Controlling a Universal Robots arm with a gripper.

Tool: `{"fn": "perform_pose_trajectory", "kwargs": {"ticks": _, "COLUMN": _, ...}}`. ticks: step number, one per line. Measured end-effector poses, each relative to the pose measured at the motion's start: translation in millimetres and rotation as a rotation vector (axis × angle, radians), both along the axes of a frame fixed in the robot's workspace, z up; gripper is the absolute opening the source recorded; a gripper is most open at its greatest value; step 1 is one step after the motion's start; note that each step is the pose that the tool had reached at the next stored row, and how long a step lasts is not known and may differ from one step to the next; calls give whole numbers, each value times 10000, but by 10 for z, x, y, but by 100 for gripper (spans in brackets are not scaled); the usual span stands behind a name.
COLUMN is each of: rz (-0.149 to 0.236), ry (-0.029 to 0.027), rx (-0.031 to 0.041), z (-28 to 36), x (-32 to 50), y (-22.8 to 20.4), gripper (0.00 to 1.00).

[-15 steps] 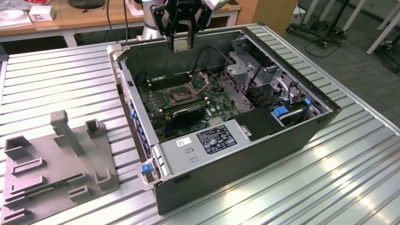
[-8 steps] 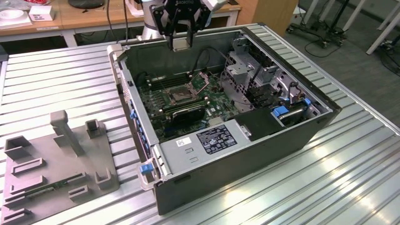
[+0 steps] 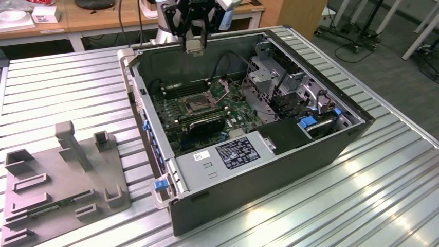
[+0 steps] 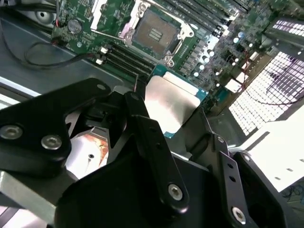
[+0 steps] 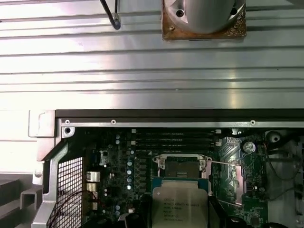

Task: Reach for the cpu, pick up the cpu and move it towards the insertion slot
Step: 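Pick up the cpu and move it towards the insertion slot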

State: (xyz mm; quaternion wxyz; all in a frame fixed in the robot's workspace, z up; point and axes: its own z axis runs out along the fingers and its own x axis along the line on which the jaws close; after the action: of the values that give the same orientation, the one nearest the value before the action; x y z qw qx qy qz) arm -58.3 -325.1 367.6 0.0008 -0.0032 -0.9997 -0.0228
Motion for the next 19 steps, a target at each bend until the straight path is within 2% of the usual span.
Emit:
{"fn": "perform_pose_trajectory", "kwargs": {"ticks": 2, "rz": 1, "ry": 1, "rx": -2, "z": -14, "x": 5, "y": 35, "gripper": 55}}
{"fn": "perform_pose_trajectory", "kwargs": {"ticks": 3, "rz": 5, "ry": 1, "rx": 0, "z": -92, "x": 29, "y": 214, "gripper": 55}}
{"fn": "perform_pose_trajectory", "kwargs": {"ticks": 5, "rz": 3, "ry": 2, "rx": -3, "z": -93, "x": 27, "y": 201, "gripper": 55}}
{"fn": "perform_pose_trajectory", "kwargs": {"ticks": 6, "rz": 3, "ry": 2, "rx": -2, "z": -93, "x": 10, "y": 158, "gripper": 55}}
{"fn": "perform_pose_trajectory", "kwargs": {"ticks": 10, "rz": 3, "ry": 2, "rx": -2, "z": -91, "x": -29, "y": 158, "gripper": 55}}
{"fn": "perform_pose_trajectory", "kwargs": {"ticks": 19, "rz": 2, "ry": 3, "rx": -3, "z": -91, "x": 2, "y": 158, "gripper": 55}}
